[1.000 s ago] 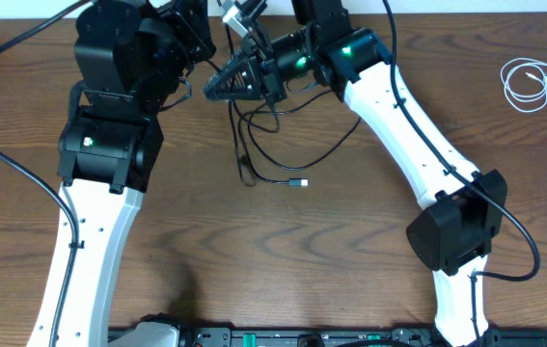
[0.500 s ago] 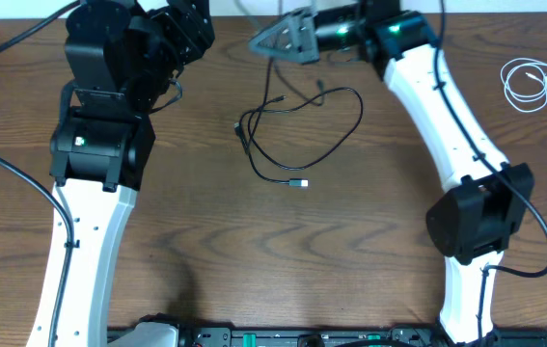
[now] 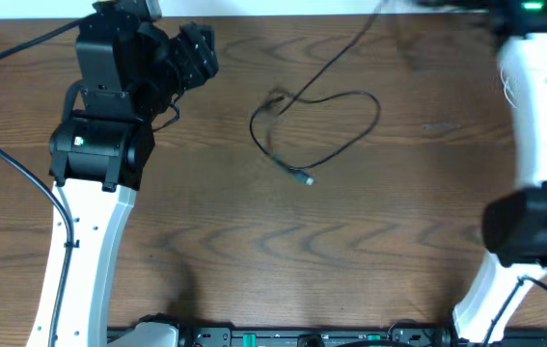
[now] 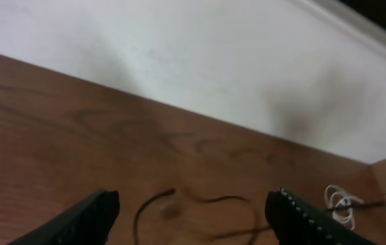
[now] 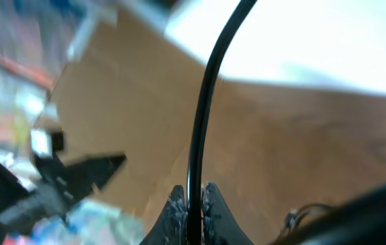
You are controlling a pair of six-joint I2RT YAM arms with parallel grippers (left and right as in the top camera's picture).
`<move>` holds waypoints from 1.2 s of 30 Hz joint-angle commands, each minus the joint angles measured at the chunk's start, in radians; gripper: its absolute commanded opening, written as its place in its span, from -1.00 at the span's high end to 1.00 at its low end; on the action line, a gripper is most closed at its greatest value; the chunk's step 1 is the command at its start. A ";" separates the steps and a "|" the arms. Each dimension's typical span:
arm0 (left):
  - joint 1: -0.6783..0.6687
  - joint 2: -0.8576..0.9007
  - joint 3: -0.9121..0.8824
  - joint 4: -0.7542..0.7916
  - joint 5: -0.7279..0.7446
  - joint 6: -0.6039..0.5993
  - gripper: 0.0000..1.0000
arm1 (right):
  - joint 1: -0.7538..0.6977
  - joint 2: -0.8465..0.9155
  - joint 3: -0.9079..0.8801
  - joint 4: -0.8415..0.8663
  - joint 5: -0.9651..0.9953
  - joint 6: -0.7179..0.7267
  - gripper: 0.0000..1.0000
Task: Untangle cables
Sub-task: 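Lay the black cable flat on the table and withdraw the right arm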
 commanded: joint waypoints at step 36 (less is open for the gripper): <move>0.003 0.006 0.002 -0.090 -0.010 0.047 -0.49 | -0.498 -0.185 0.042 -0.604 0.788 -0.113 0.98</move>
